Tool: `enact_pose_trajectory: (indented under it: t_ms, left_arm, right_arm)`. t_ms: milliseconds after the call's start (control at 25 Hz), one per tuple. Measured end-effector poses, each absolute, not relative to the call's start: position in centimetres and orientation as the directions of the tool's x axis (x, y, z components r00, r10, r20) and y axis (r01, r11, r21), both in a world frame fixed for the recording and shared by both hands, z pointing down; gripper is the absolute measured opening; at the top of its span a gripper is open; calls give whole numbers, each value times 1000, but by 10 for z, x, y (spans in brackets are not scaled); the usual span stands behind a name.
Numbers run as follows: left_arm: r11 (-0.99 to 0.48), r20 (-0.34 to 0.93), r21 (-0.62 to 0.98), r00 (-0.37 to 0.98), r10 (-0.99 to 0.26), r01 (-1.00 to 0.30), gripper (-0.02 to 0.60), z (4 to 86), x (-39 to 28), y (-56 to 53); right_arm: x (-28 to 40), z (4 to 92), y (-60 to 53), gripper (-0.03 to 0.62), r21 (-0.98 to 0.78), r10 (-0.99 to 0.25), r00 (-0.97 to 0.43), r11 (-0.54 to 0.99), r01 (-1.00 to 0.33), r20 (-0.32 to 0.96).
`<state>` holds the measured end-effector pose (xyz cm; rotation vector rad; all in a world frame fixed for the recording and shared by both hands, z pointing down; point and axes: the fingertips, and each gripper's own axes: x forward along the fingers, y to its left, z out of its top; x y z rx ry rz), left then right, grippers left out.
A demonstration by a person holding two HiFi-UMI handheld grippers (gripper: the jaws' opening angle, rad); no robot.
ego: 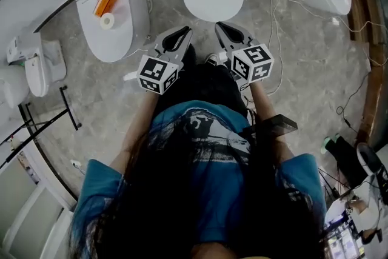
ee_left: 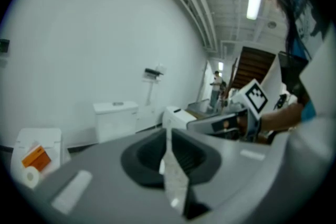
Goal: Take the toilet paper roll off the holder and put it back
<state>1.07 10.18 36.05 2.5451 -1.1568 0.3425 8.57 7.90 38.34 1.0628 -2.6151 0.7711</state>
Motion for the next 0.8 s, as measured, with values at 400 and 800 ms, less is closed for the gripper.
enact_pose_trajectory:
  t_ms: [400, 800]
  left_arm:
    - [-700, 319, 190, 718, -619, -688, 19, 394, 20, 7]
    - [-793, 293, 213, 812, -505, -570, 20, 463, 7, -119]
  right_arm:
    - [77, 423, -30, 14, -376, -619, -668, 553, -744, 412]
    - [68, 517, -149, 14, -339, -625, -578, 470, -815, 524]
